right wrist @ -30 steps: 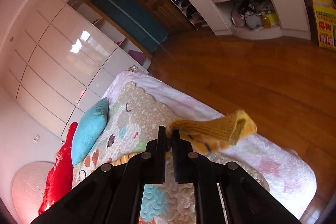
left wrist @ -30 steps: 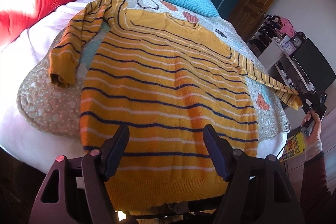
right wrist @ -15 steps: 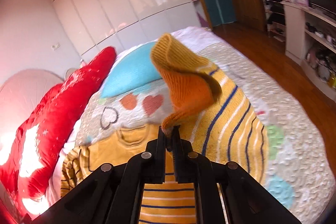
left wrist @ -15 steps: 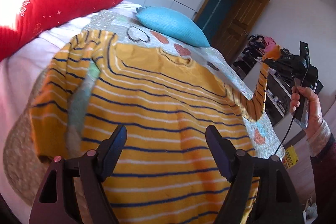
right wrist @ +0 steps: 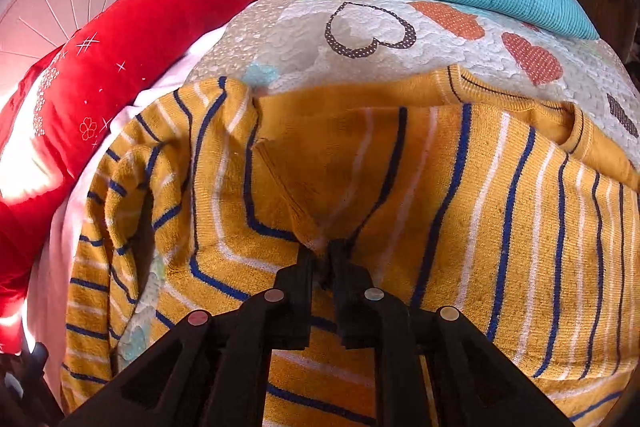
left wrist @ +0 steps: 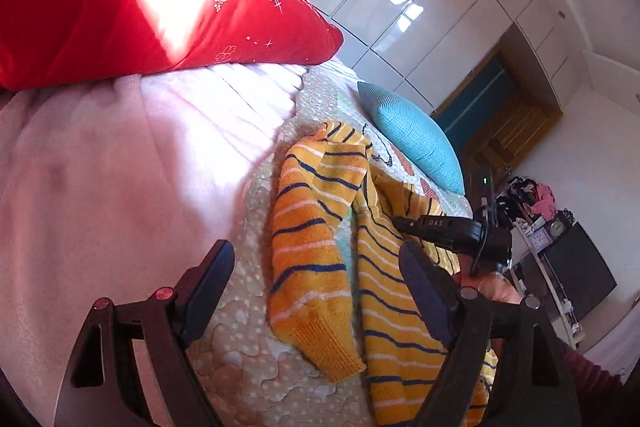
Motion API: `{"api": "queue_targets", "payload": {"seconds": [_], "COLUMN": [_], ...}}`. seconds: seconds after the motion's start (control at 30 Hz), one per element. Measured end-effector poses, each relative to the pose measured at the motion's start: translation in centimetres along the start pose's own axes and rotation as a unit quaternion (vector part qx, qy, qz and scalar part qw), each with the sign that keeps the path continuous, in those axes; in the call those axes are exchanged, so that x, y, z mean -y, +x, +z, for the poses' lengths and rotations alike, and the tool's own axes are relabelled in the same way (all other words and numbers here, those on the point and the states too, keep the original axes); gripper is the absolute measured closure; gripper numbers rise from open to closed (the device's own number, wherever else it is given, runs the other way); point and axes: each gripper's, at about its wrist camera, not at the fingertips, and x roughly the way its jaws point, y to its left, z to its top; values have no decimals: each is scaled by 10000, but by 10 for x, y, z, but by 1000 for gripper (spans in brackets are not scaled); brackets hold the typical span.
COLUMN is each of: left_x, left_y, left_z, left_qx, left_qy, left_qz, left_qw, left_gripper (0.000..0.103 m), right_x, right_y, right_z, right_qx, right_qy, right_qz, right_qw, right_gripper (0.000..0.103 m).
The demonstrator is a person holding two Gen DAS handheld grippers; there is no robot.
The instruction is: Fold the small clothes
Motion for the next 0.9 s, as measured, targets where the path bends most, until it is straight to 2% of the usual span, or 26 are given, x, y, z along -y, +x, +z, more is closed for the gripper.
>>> {"api": "queue_targets", "payload": {"seconds": [0.07, 0.13, 0.23, 0.33, 0.5, 0.6, 0.7, 0.77, 0.83, 0.87, 0.9], "left_x": [-6, -8, -18, -32, -64, -81, -87, -86, -82, -81, -80], "left_y": [0, -1, -2, -10, -23, -27, -27, -26, -25, -24, -23], "left_z": [3, 5, 8, 9, 13, 14, 14, 13, 12, 12, 11], "left_qx": [4, 61, 189, 336, 531, 593, 623, 597, 573, 563, 551], "left_qy": [-176, -304, -429, -578, -1108, -1470, -1608, -1544, -1463, -1430, -1407], "left_qz": [-85, -41, 211, 485, 782, 836, 804, 828, 880, 914, 939], "left_qw": [9998, 9995, 9987, 9966, 9893, 9838, 9817, 9827, 9837, 9839, 9840], "left_gripper": [20, 20, 20, 20, 19, 19, 19, 19, 19, 19, 19], "right_x": [-5, -21, -48, -76, -112, -135, -155, -163, -166, -167, -167], "right_y": [-4, -7, 1, -7, -34, -44, -45, -36, -24, -21, -21], "right_z": [0, 5, 2, -8, -38, -61, -84, -96, -105, -108, -109], "right_qx": [-43, -129, -441, -416, -515, -641, -754, -858, -996, -1076, -1128], "right_qy": [-19, -186, -444, -777, -1116, -1337, -1576, -1748, -1804, -1794, -1812], "right_qz": [187, 328, 635, 670, 1193, 1468, 1516, 1298, 1184, 1295, 1393], "right_qw": [9998, 9992, 9960, 9939, 9852, 9780, 9729, 9722, 9713, 9693, 9670], "right_gripper": [71, 71, 65, 63, 40, 34, 29, 28, 29, 49, 78]}}
